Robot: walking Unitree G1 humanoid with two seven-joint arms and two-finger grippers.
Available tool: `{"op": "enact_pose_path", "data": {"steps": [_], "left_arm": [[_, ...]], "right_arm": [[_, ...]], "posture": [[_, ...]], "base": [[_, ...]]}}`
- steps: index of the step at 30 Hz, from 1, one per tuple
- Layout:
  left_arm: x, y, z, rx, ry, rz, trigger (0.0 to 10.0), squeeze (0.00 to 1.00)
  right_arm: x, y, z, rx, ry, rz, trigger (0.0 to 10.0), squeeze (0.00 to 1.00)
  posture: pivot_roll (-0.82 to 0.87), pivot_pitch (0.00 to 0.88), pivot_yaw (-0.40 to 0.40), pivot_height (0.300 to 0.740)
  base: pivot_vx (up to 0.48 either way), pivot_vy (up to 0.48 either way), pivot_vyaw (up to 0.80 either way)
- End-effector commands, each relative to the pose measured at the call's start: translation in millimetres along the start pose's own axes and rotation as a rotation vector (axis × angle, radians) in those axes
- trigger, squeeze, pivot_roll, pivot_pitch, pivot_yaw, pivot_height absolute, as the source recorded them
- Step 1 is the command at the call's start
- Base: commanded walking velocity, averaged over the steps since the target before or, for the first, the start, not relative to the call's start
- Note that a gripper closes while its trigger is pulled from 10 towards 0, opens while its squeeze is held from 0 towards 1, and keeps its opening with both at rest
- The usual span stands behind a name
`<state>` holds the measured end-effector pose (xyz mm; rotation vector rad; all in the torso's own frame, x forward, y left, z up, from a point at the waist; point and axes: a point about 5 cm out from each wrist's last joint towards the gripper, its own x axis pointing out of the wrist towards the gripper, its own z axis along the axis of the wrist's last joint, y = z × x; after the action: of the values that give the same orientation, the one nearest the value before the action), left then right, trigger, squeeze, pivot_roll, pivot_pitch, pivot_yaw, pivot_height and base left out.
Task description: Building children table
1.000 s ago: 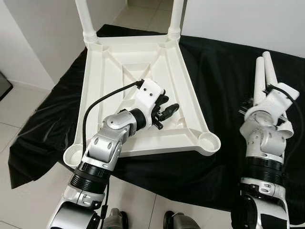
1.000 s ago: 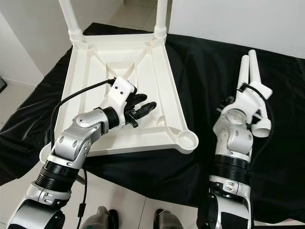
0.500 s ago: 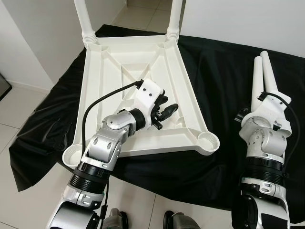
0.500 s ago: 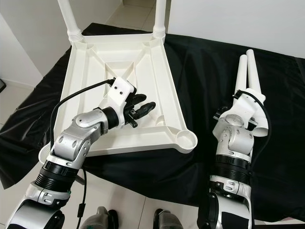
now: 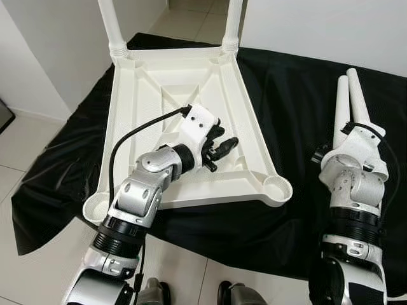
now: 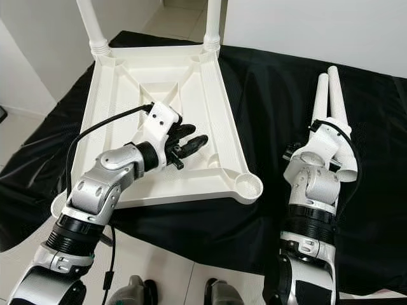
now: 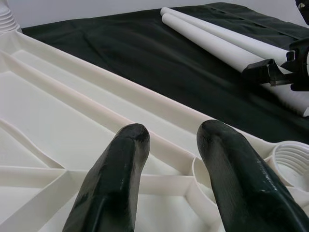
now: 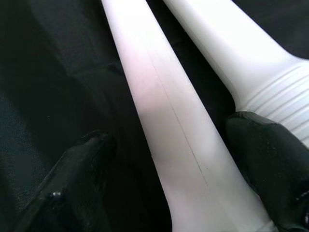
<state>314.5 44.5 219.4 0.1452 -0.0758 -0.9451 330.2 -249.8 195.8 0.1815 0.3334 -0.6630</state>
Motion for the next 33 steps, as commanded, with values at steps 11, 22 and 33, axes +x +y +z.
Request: {"op": "enact_pose_path", "data": {"steps": [11,22,33], "left_arm": [[-0.3,0.3,-2,-0.019,-0.003,0.041,10.0,0.0],[-0.8,1.2,0,-0.018,-0.007,0.045,10.0,0.0],[0.3,0.0,-1,-0.025,-0.01,0.047,10.0,0.0]], "right_arm": [[2.3,-0.1,-60,-0.031,0.347,0.094,2.7,0.0],[0.6,5.2,-50,-0.063,0.305,0.136,0.0,0.0],[-11.9,29.2,-31,-0.019,0.123,0.421,10.0,0.06]], "posture": [[0.0,0.171,-0.013,0.74],[0.0,0.171,-0.012,0.74],[0.0,0.169,-0.014,0.74]], "base": [[0.0,0.0,0.0],[0.0,0.0,0.0],[0.0,0.0,0.0]]}}
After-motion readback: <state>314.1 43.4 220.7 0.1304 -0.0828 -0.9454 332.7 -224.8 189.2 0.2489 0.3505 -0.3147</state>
